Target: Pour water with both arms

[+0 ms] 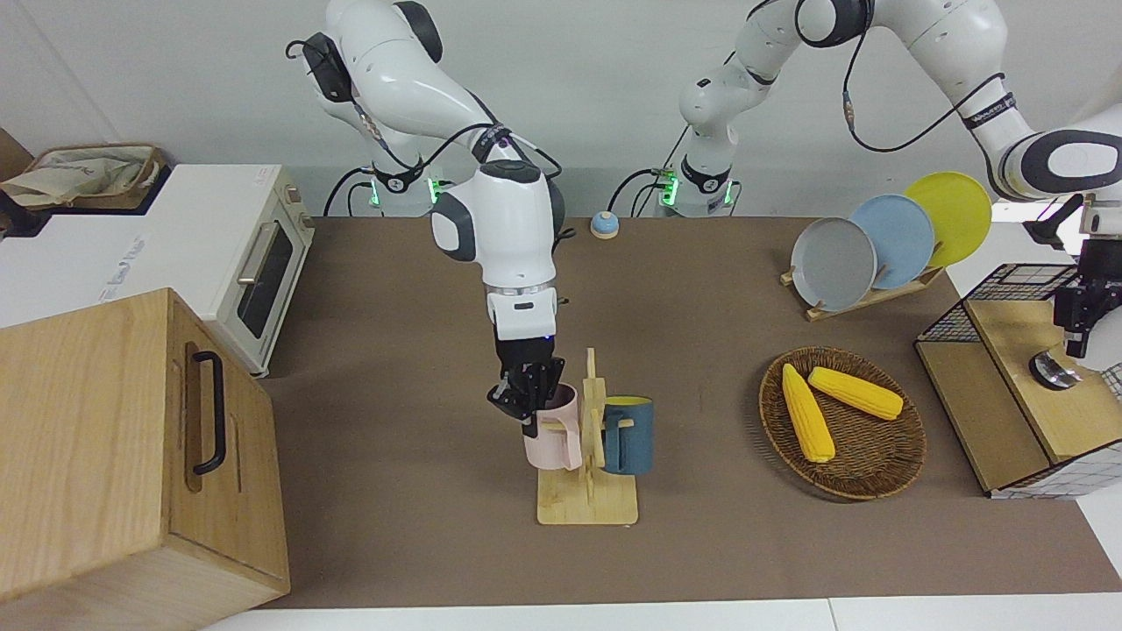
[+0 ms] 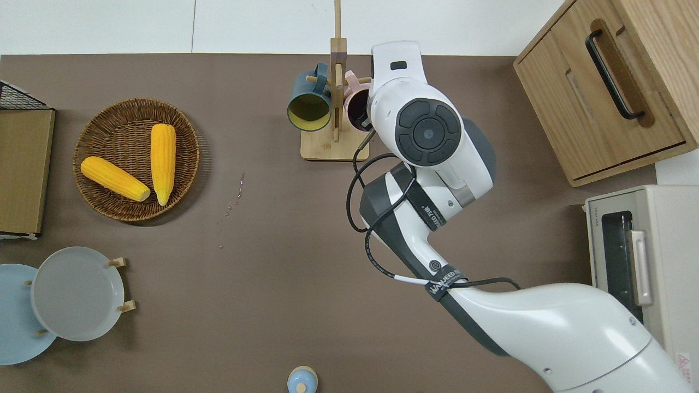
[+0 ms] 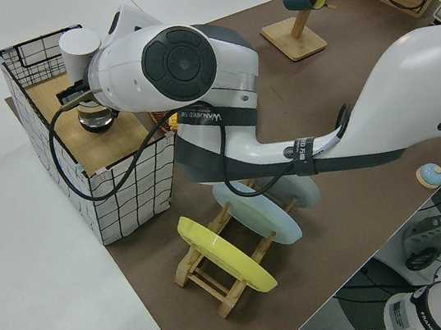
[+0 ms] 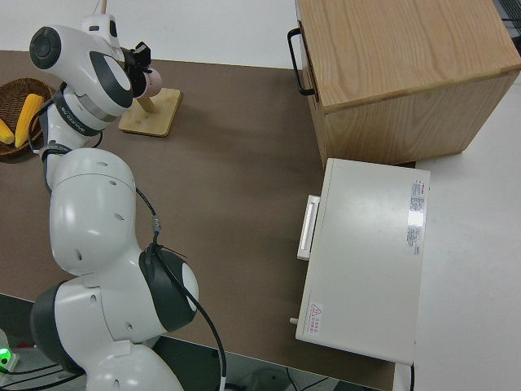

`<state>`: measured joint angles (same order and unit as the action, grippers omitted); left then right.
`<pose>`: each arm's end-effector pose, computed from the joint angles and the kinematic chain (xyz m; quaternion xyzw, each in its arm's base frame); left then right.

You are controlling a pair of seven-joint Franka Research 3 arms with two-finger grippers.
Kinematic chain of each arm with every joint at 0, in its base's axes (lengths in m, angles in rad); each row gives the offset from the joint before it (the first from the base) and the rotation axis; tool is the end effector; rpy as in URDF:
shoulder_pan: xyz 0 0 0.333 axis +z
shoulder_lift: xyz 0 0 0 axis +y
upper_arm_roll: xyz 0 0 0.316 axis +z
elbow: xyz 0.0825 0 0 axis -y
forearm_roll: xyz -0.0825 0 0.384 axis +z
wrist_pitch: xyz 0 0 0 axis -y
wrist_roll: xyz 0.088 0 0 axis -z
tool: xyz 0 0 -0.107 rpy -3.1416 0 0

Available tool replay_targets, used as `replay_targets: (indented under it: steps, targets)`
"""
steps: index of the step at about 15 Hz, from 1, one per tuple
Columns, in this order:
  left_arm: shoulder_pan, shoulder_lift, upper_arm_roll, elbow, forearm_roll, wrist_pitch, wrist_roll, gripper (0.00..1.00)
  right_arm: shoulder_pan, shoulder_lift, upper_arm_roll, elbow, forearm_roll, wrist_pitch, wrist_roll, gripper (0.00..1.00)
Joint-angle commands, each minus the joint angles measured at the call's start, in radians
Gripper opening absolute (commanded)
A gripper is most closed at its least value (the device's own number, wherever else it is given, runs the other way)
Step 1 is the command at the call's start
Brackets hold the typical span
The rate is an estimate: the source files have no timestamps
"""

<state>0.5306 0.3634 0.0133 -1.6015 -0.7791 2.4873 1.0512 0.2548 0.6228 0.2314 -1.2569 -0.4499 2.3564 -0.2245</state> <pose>0.6021 0.3664 0.4777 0.9237 -0.0014 0.3812 0.0376 0.7037 0.3095 0.4579 0.8711 0.4070 0.2558 0.1000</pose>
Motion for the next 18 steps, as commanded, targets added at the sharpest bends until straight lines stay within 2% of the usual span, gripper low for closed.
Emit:
replay_targets:
  steps: [1, 6, 9, 18]
  targets:
    - [-0.004, -0.008, -0.001, 0.005, -0.011, 0.018, 0.013, 0.0, 0.006, 0.018, 0.005, 0.017, -0.01, 0.004, 0.016, 0.0]
    - [-0.004, -0.009, -0.001, 0.005, -0.011, 0.018, 0.013, 0.0, 0.007, 0.012, -0.006, 0.013, -0.006, 0.006, 0.019, 0.0]
    - [-0.004, -0.011, 0.001, 0.005, -0.009, 0.018, 0.013, 0.0, 0.021, 0.003, -0.026, 0.01, -0.001, 0.004, 0.017, 0.0]
    - [-0.003, -0.012, -0.001, 0.009, 0.024, 0.018, 0.009, 0.0, 0.009, -0.025, -0.026, 0.001, 0.005, 0.001, 0.014, 0.0]
